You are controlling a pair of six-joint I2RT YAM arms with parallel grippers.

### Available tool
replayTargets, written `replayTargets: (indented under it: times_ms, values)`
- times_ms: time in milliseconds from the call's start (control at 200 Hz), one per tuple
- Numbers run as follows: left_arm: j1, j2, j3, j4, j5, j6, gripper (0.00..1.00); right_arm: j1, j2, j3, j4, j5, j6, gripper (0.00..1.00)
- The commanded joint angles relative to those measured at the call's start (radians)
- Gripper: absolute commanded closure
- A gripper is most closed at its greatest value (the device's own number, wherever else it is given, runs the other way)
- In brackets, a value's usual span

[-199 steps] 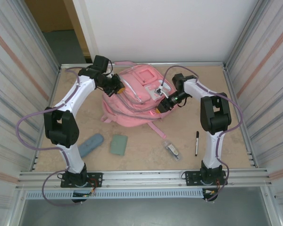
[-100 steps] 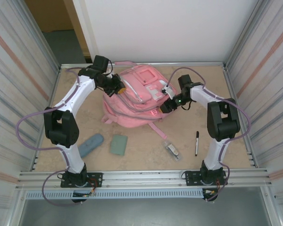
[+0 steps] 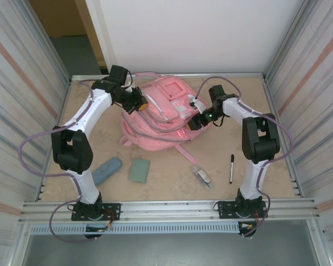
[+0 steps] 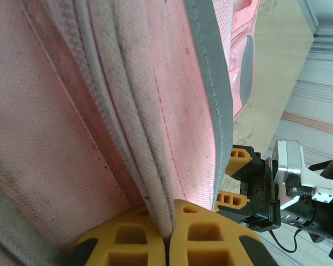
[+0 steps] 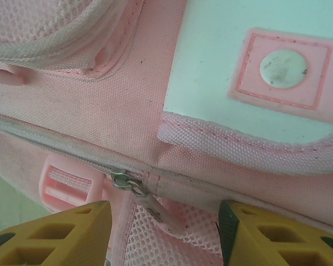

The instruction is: Pack books, pencil case, and school supplies into a backpack

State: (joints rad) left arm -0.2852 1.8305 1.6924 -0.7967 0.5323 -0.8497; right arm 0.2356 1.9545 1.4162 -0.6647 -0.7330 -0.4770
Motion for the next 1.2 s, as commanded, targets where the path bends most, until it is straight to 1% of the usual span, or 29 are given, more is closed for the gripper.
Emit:
replayTargets:
  times_ms: [0, 180, 241, 391, 601, 757, 777, 832, 1012, 1057, 1077, 1122, 1198]
  values:
    - [-0.004, -0.088, 0.033, 0.009, 0.127, 0.031, 1.00, 0.018, 0.030, 0.040, -0.053, -0.046, 0.002, 0.48]
    - [0.007, -0.095, 0.024, 0.018, 0.136, 0.023, 1.00, 0.020, 0.032, 0.034, -0.095, -0.075, 0.007, 0.50]
    - [0.012, -0.100, 0.016, 0.026, 0.139, 0.013, 1.00, 0.025, 0.027, 0.023, -0.094, -0.067, 0.036, 0.49]
    - [0.014, -0.119, -0.002, 0.045, 0.141, 0.005, 1.00, 0.031, 0.015, 0.000, -0.094, -0.038, 0.042, 0.47]
    - [0.016, -0.120, -0.022, 0.052, 0.146, -0.006, 1.00, 0.050, 0.017, 0.007, -0.107, -0.056, 0.052, 0.48]
    - [0.017, -0.123, -0.022, 0.062, 0.142, -0.012, 1.00, 0.086, 0.002, -0.001, -0.099, -0.002, 0.088, 0.52]
    - [0.018, -0.125, -0.023, 0.064, 0.139, -0.014, 1.00, 0.085, 0.002, 0.000, -0.099, 0.006, 0.094, 0.53]
    - [0.018, -0.130, -0.025, 0.069, 0.135, -0.017, 1.00, 0.084, -0.002, -0.003, -0.111, 0.016, 0.089, 0.58]
    - [0.022, -0.134, -0.040, 0.071, 0.134, -0.018, 1.00, 0.079, -0.017, -0.032, -0.114, 0.022, 0.068, 0.62]
    - [0.021, -0.133, -0.044, 0.072, 0.136, -0.020, 1.00, 0.080, -0.020, -0.040, -0.116, 0.024, 0.062, 0.61]
    - [0.021, -0.133, -0.046, 0.074, 0.138, -0.020, 1.00, 0.080, -0.023, -0.047, -0.109, 0.028, 0.061, 0.58]
    - [0.021, -0.134, -0.051, 0.076, 0.138, -0.022, 1.00, 0.080, -0.031, -0.060, -0.095, 0.036, 0.061, 0.55]
    - [0.022, -0.133, -0.053, 0.077, 0.138, -0.025, 1.00, 0.076, -0.041, -0.067, -0.081, 0.015, 0.054, 0.54]
